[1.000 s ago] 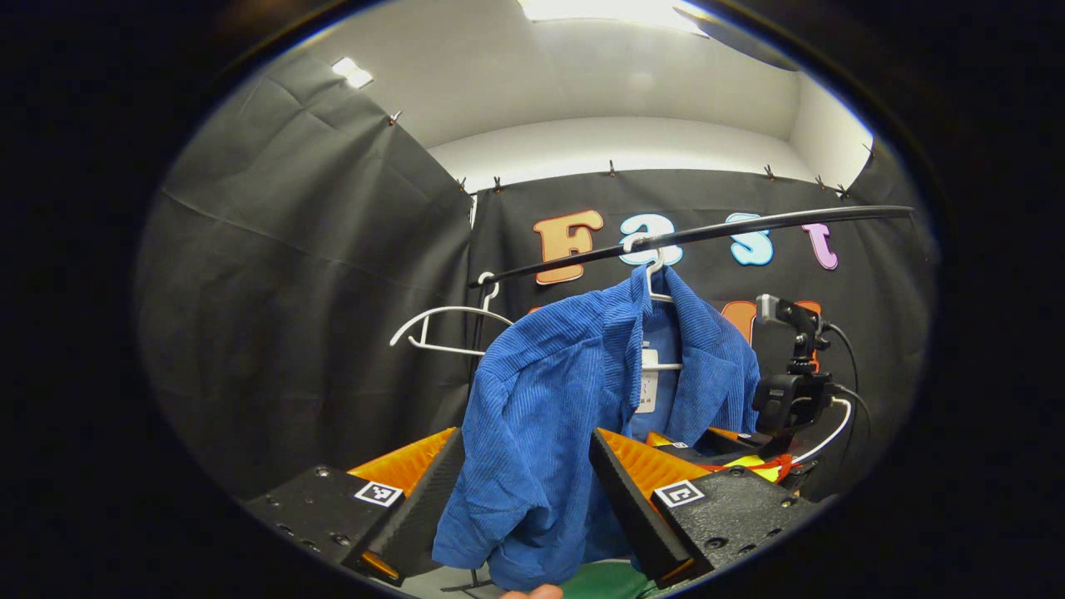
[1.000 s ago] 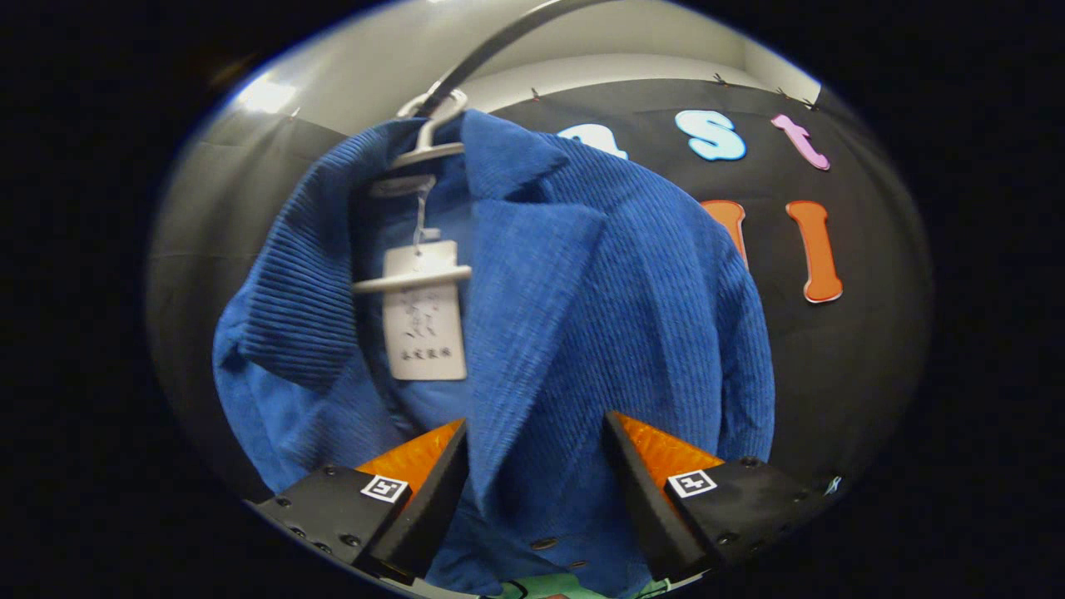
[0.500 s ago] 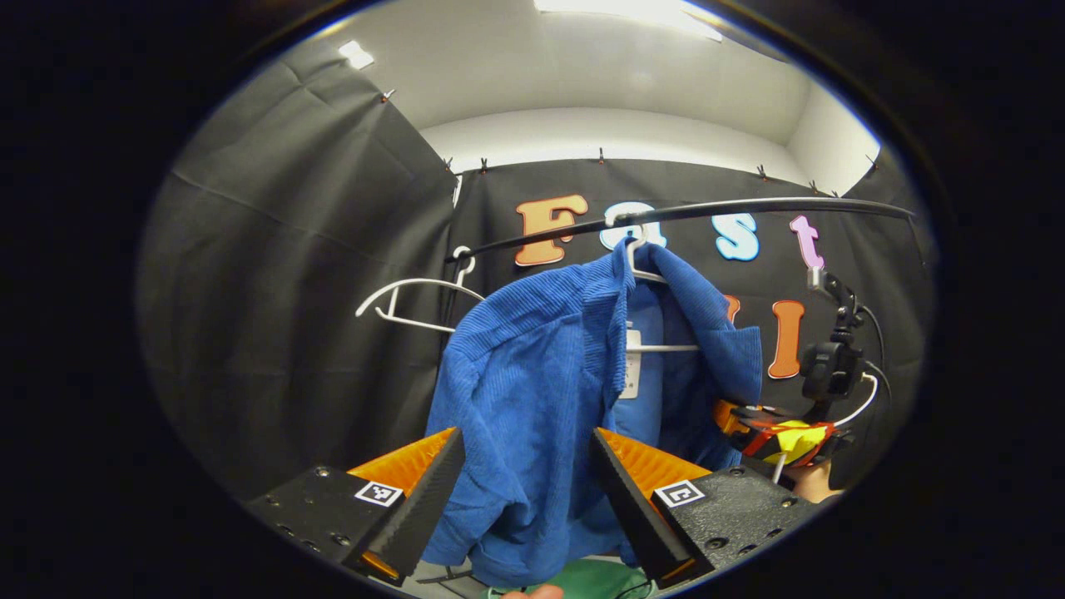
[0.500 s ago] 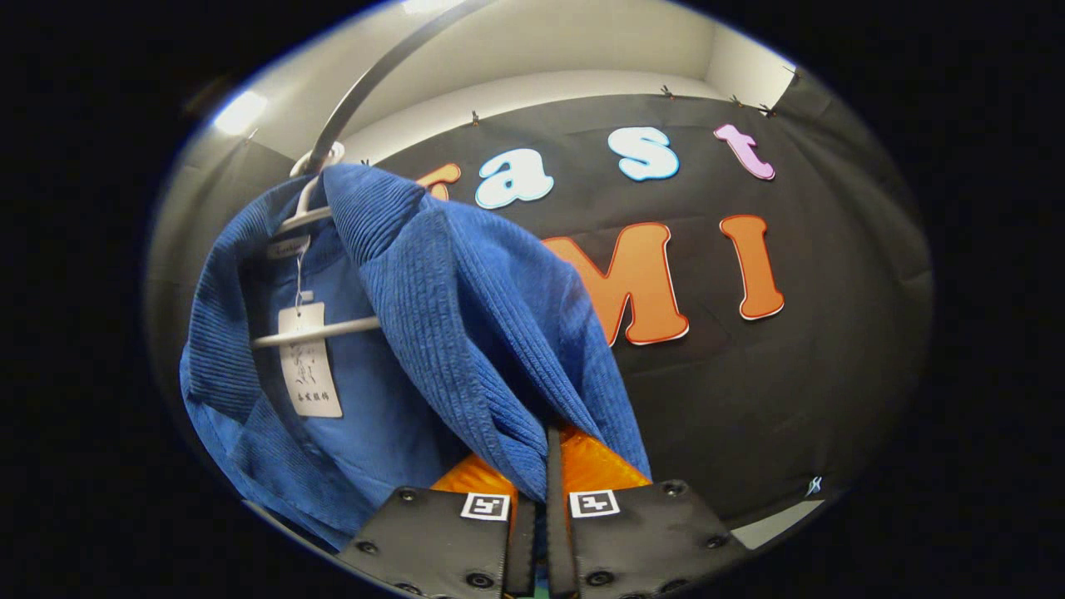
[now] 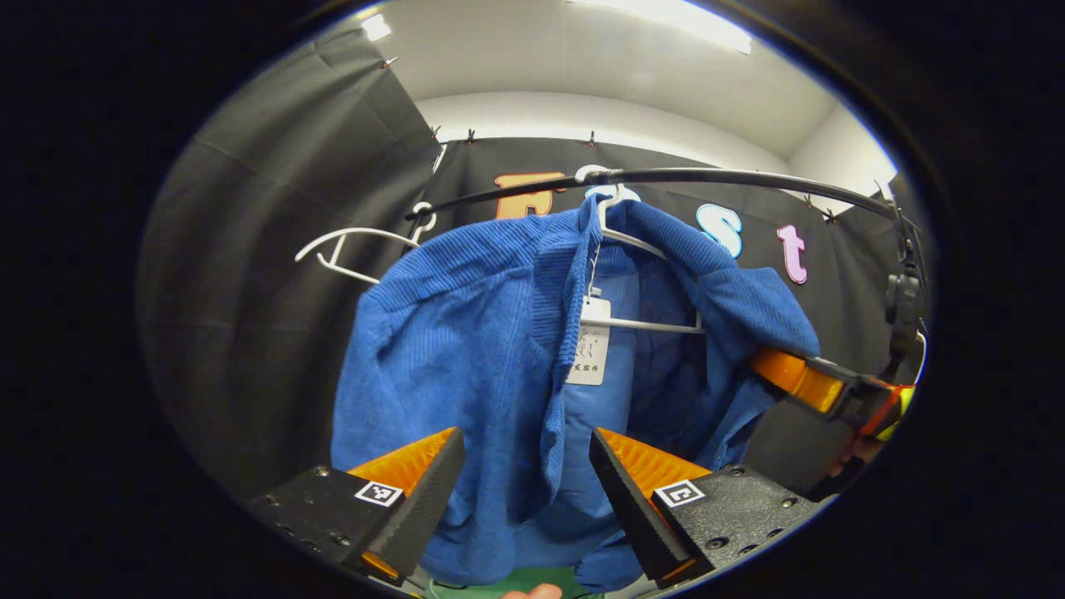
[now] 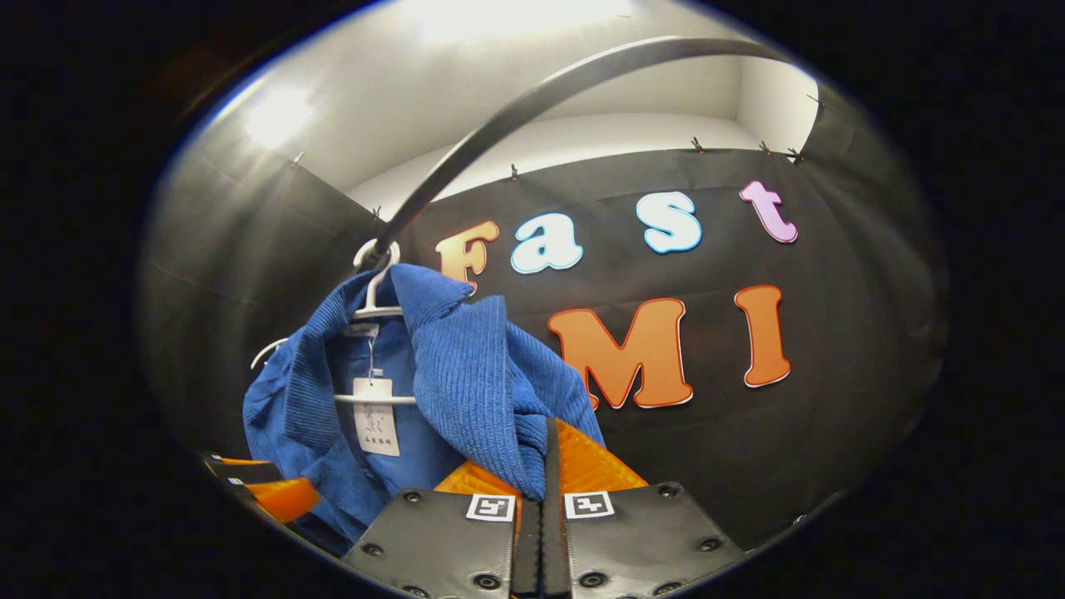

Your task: Grasp the clothes on the hanger with both hands and then place them into the laundry hamper below.

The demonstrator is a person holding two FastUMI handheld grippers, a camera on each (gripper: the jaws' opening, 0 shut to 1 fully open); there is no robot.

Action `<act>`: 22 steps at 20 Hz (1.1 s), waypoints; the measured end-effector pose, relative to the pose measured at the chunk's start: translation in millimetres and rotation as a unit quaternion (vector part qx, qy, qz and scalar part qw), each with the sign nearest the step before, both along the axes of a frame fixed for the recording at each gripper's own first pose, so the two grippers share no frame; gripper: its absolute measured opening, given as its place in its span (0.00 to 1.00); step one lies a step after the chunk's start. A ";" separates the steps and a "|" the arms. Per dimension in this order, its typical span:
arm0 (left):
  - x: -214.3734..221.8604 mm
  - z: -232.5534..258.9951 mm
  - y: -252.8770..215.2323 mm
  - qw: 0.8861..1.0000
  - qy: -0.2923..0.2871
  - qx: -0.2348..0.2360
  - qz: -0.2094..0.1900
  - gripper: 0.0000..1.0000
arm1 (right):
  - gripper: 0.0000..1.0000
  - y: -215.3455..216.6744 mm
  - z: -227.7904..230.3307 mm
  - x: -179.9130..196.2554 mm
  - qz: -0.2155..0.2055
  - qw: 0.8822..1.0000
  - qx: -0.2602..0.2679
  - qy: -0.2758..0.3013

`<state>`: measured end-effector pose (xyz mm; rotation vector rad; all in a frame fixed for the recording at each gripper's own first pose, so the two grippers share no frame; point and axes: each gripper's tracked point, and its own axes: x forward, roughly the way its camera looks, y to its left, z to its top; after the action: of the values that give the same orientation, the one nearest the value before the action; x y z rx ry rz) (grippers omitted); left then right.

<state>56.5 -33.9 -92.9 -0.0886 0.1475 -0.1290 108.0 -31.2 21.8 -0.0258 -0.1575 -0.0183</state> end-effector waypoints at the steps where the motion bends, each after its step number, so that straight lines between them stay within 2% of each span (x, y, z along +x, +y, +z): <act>1: 7.3 -3.6 -1.7 1.000 -0.001 -0.005 0.008 0.95 | 0.09 2.6 5.7 -4.9 0.007 1.000 0.000 -0.003; 3: 26.7 -14.1 2.6 0.999 -0.006 0.001 0.038 0.91 | 0.09 5.3 13.8 -15.0 0.021 1.000 0.002 -0.008; 5: 42.0 -22.6 9.3 0.997 -0.017 0.037 0.072 0.91 | 0.09 11.2 18.7 -24.5 0.033 0.999 0.003 -0.011; 6: 47.4 -28.5 11.9 0.995 -0.025 0.055 0.085 0.95 | 0.09 14.4 20.7 -30.2 0.038 0.999 0.003 -0.012; 7: 54.7 -28.8 15.2 0.993 -0.037 0.070 0.092 0.91 | 0.09 15.6 22.0 -33.5 0.042 0.999 0.003 -0.014; 8: 64.3 -31.1 16.5 0.991 -0.047 0.083 0.095 0.95 | 0.08 17.1 23.7 -35.7 0.048 0.999 0.003 -0.015; 9: 71.9 -33.2 16.0 0.990 -0.051 0.095 0.094 0.92 | 0.08 19.4 23.9 -36.3 0.053 0.999 0.004 -0.014; 14: 79.6 -32.2 24.8 0.987 -0.060 0.119 0.091 0.92 | 0.08 25.9 20.3 -48.4 0.063 0.998 0.007 -0.008; 16: 73.1 -29.0 42.0 0.981 -0.054 0.154 0.102 0.58 | 0.08 27.0 20.4 -50.2 0.064 0.998 0.007 -0.008; 19: 56.3 -12.1 50.2 0.978 -0.060 0.182 0.083 0.07 | 0.08 25.5 16.8 -45.6 0.067 0.998 0.011 -0.007; 22: 31.2 18.3 64.7 0.975 -0.074 0.188 0.089 0.08 | 0.08 23.0 14.5 -40.8 0.065 0.998 0.022 -0.009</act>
<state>87.6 30.8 -74.6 0.2848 0.0124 0.0719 67.2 -8.2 36.3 0.0280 -0.1775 0.1071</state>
